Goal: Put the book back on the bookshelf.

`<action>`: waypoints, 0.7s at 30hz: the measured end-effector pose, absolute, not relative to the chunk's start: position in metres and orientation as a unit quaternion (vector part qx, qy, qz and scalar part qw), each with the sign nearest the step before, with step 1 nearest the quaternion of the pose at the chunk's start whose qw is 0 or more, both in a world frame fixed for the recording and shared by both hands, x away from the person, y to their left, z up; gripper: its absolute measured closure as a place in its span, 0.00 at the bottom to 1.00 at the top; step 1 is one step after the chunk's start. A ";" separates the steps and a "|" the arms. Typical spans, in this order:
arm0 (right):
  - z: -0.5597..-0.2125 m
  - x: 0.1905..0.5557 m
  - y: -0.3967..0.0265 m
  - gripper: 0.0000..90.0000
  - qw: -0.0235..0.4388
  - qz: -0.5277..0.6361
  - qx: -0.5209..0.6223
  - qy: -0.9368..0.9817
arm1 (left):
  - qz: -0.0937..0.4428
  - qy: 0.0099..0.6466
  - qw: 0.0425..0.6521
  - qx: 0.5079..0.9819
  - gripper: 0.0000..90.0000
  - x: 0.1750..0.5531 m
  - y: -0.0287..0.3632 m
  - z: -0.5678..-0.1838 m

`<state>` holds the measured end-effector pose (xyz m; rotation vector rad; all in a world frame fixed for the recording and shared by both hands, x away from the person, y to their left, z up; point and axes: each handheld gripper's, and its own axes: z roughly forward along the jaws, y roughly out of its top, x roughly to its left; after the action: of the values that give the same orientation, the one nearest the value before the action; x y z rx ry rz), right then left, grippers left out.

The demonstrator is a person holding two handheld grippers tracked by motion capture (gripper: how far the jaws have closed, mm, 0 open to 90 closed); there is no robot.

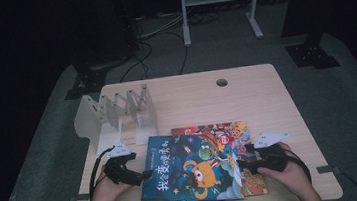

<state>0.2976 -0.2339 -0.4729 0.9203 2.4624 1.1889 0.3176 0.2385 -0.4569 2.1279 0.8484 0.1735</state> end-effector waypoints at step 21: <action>-0.474 0.294 -0.210 0.29 0.117 0.417 0.279 0.857 | 0.020 0.354 0.413 0.839 0.00 0.323 0.245 -0.471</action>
<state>0.2939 -0.2098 -0.4743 0.8179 2.5075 1.2202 0.3227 0.2450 -0.4712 2.1089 0.8901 0.0492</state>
